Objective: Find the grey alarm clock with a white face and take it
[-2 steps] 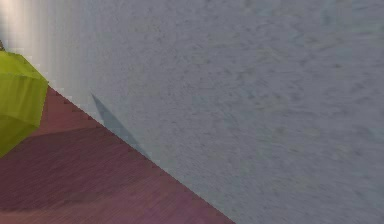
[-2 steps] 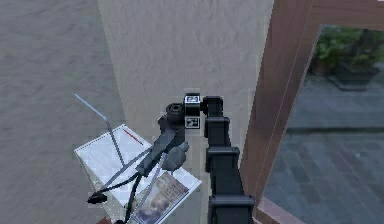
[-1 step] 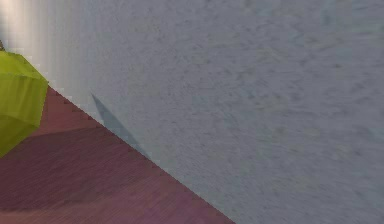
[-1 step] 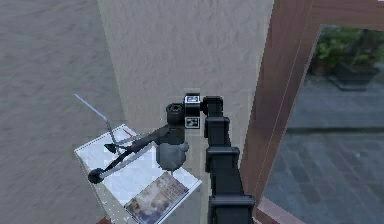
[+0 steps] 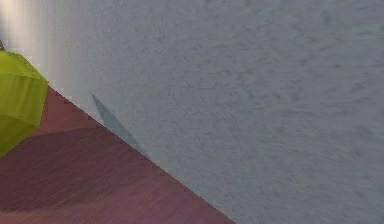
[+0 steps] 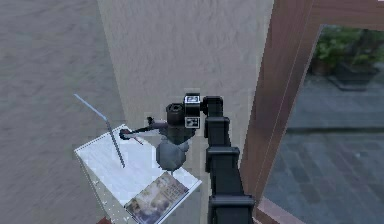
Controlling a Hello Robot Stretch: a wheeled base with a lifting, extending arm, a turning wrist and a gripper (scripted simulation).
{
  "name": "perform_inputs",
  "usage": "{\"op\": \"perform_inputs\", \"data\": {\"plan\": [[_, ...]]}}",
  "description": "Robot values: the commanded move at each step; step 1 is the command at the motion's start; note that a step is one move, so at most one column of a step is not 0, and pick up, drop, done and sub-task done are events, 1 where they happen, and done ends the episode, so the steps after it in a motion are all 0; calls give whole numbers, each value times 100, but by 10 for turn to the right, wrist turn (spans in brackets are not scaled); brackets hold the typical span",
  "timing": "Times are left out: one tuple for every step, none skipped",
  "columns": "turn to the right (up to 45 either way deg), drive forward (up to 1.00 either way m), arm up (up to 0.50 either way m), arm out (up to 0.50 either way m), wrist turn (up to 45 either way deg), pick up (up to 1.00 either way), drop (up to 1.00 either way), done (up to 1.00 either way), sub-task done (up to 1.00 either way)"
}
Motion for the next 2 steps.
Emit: {"op": "perform_inputs", "data": {"plan": [[0,0,0,0,300,0,0,0,0],[0,0,-30,0,0,0,0,0,0]]}}
